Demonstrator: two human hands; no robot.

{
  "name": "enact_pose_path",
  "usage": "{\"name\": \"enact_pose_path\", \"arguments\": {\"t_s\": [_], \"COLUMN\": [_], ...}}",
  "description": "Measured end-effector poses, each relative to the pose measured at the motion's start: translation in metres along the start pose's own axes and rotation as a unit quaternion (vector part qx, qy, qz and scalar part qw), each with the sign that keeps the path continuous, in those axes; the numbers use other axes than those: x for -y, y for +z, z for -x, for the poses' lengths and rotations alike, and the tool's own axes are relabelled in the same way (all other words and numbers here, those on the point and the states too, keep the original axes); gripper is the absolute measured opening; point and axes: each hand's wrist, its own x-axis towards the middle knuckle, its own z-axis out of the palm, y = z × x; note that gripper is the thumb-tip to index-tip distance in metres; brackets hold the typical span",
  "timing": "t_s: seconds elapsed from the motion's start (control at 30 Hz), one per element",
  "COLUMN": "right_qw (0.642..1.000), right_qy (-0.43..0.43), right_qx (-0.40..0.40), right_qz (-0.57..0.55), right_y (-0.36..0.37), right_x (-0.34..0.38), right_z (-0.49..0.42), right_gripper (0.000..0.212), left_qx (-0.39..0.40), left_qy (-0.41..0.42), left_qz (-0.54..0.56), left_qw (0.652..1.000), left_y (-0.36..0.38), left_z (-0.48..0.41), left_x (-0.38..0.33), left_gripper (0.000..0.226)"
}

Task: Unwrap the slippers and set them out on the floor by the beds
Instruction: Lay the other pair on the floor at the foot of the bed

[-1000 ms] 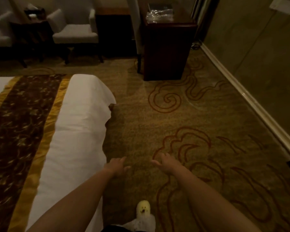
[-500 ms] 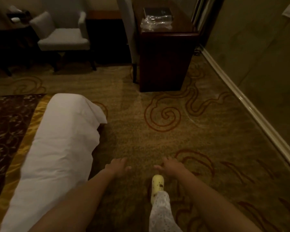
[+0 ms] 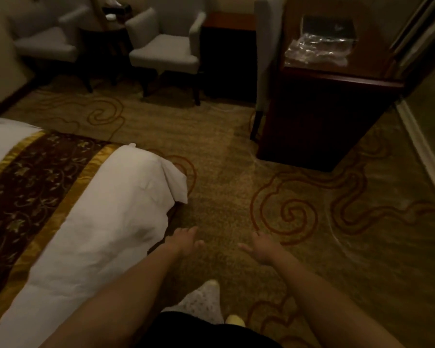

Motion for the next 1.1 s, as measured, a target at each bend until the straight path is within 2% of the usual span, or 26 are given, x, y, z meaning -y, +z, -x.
{"name": "enact_pose_path", "arguments": {"t_s": [0.33,0.57,0.9,1.1], "right_qw": [0.999,0.998,0.985,0.972], "right_qy": [-0.004,-0.004,-0.098,-0.138], "right_qx": [0.031,0.050,0.091,0.102], "right_qz": [0.032,0.046,0.109,0.162], "right_y": [-0.118,-0.213,-0.306,-0.405], "right_x": [-0.006,0.017,0.071,0.108], "right_z": [-0.159,-0.274,-0.422,-0.551], "right_gripper": [0.080,0.080,0.078,0.078], "left_qx": [-0.005,0.006,0.016,-0.003], "left_qy": [-0.030,-0.017,-0.072,-0.141], "left_qz": [0.004,0.038,0.101,0.151], "left_qw": [1.000,0.999,0.992,0.978], "left_y": [-0.106,-0.203,-0.296,-0.389], "left_z": [-0.148,-0.230,-0.325,-0.399], "left_x": [0.009,0.019,0.051,0.078], "left_gripper": [0.065,0.064,0.065,0.064]}}
